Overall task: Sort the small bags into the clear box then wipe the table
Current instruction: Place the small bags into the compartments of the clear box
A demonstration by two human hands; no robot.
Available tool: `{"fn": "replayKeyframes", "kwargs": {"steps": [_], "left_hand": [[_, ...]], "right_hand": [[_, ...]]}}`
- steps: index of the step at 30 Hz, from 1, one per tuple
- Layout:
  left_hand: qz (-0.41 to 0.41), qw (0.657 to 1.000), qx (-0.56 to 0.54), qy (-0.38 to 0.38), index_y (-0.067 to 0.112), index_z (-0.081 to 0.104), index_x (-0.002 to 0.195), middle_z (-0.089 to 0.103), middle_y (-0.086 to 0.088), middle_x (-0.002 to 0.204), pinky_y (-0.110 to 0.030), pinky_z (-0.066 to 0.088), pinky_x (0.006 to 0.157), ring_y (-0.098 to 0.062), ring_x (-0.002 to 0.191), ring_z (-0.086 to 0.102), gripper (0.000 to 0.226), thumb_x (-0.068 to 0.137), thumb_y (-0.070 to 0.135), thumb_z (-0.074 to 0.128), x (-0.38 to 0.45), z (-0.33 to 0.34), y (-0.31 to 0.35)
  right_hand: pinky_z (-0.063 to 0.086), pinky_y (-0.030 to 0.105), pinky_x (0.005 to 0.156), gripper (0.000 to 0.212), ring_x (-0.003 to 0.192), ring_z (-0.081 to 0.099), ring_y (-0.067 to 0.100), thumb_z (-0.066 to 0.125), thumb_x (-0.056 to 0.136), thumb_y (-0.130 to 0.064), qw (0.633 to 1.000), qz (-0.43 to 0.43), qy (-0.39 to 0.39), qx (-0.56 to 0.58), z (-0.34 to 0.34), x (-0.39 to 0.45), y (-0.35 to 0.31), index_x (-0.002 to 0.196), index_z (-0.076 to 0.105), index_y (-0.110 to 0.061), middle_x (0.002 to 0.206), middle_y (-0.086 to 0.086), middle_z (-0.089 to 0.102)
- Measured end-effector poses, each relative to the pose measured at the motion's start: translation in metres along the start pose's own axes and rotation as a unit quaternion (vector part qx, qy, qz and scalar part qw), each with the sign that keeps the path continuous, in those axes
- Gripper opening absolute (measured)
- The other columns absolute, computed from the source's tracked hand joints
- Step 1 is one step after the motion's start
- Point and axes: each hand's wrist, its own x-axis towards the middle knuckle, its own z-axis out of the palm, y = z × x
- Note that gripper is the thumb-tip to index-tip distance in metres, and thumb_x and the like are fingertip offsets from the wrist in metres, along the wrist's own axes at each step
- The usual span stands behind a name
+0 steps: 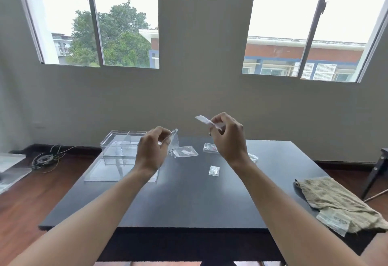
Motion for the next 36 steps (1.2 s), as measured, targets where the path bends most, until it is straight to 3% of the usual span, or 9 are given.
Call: {"fn": "replayKeyframes", "kwargs": {"steps": [5, 8, 11, 15, 19, 22, 29, 32, 36], "left_hand": [[-0.051, 0.998, 0.000, 0.028, 0.017, 0.074, 0.097, 0.075, 0.005, 0.091, -0.008, 0.051, 0.071, -0.009, 0.085, 0.070, 0.009, 0.089, 0.015, 0.075, 0.032, -0.047, -0.033], [-0.074, 0.997, 0.026, 0.014, 0.015, 0.074, 0.101, 0.075, 0.004, 0.092, -0.019, 0.056, 0.080, -0.011, 0.082, 0.070, 0.014, 0.087, 0.012, 0.076, 0.048, -0.067, -0.055], [-0.092, 0.995, 0.046, 0.001, 0.016, 0.075, 0.101, 0.075, 0.004, 0.093, -0.029, 0.058, 0.086, -0.013, 0.083, 0.072, 0.016, 0.086, 0.014, 0.077, 0.060, -0.079, -0.075], [-0.126, 0.991, 0.041, -0.018, 0.021, 0.077, 0.100, 0.077, 0.008, 0.095, -0.031, 0.058, 0.090, -0.013, 0.088, 0.074, 0.017, 0.084, 0.015, 0.078, 0.071, -0.080, -0.098], [-0.140, 0.989, 0.020, -0.034, 0.025, 0.078, 0.097, 0.077, 0.013, 0.094, -0.026, 0.057, 0.090, -0.011, 0.089, 0.074, 0.017, 0.084, 0.015, 0.078, 0.075, -0.069, -0.109], [-0.133, 0.990, 0.028, -0.044, 0.026, 0.078, 0.095, 0.077, 0.013, 0.091, -0.023, 0.057, 0.085, -0.009, 0.086, 0.073, 0.015, 0.085, 0.015, 0.076, 0.079, -0.061, -0.112], [-0.123, 0.987, 0.082, -0.063, 0.025, 0.077, 0.090, 0.075, 0.006, 0.096, -0.029, 0.055, 0.087, -0.009, 0.090, 0.072, 0.016, 0.085, 0.013, 0.066, 0.072, -0.047, -0.120], [-0.106, 0.982, 0.130, -0.085, 0.026, 0.076, 0.094, 0.071, 0.010, 0.104, -0.026, 0.044, 0.083, -0.009, 0.096, 0.065, 0.021, 0.088, 0.014, 0.060, 0.062, -0.041, -0.120], [-0.113, 0.967, 0.195, -0.122, 0.030, 0.070, 0.107, 0.077, 0.005, 0.105, -0.041, 0.044, 0.100, -0.024, 0.102, 0.067, 0.029, 0.095, 0.018, 0.046, 0.060, -0.034, -0.121]], "right_hand": [[0.045, 0.014, 0.063, 0.013, 0.064, 0.064, 0.010, 0.071, 0.092, -0.016, 0.997, -0.038, -0.049, 0.049, 0.058, 0.006, -0.015, 0.082, 0.063, -0.013, 0.070, -0.005, 0.067], [0.041, 0.011, 0.065, 0.013, 0.067, 0.058, 0.010, 0.072, 0.089, -0.011, 0.994, -0.071, -0.072, 0.043, 0.095, 0.007, -0.018, 0.081, 0.062, -0.011, 0.073, -0.004, 0.065], [0.046, 0.024, 0.069, 0.009, 0.074, 0.058, 0.014, 0.071, 0.085, -0.008, 0.992, -0.080, -0.086, 0.044, 0.129, 0.008, -0.015, 0.083, 0.062, -0.011, 0.080, -0.001, 0.066], [0.053, 0.033, 0.080, 0.013, 0.090, 0.066, 0.019, 0.068, 0.092, -0.018, 0.991, -0.088, -0.088, 0.057, 0.164, 0.007, -0.011, 0.100, 0.064, -0.009, 0.100, 0.004, 0.068], [0.056, 0.035, 0.077, 0.029, 0.095, 0.069, 0.022, 0.067, 0.096, -0.032, 0.983, -0.120, -0.136, 0.018, 0.185, 0.003, -0.003, 0.113, 0.065, -0.009, 0.114, 0.005, 0.064], [0.058, 0.038, 0.078, 0.040, 0.095, 0.071, 0.026, 0.064, 0.097, -0.045, 0.973, -0.129, -0.188, -0.029, 0.194, -0.001, 0.009, 0.116, 0.067, -0.010, 0.115, 0.003, 0.066], [0.043, 0.029, 0.104, 0.051, 0.117, 0.059, 0.026, 0.055, 0.101, -0.051, 0.958, -0.153, -0.238, -0.053, 0.201, -0.001, 0.020, 0.112, 0.075, -0.005, 0.111, 0.009, 0.074], [0.036, 0.027, 0.108, 0.065, 0.125, 0.052, 0.022, 0.037, 0.102, -0.063, 0.955, -0.142, -0.256, -0.045, 0.200, -0.002, 0.019, 0.112, 0.076, -0.012, 0.113, 0.004, 0.073], [0.023, 0.025, 0.103, 0.076, 0.129, 0.042, 0.016, 0.003, 0.095, -0.075, 0.943, -0.132, -0.296, -0.079, 0.197, 0.000, 0.015, 0.084, 0.066, -0.034, 0.097, -0.009, 0.059]]}}
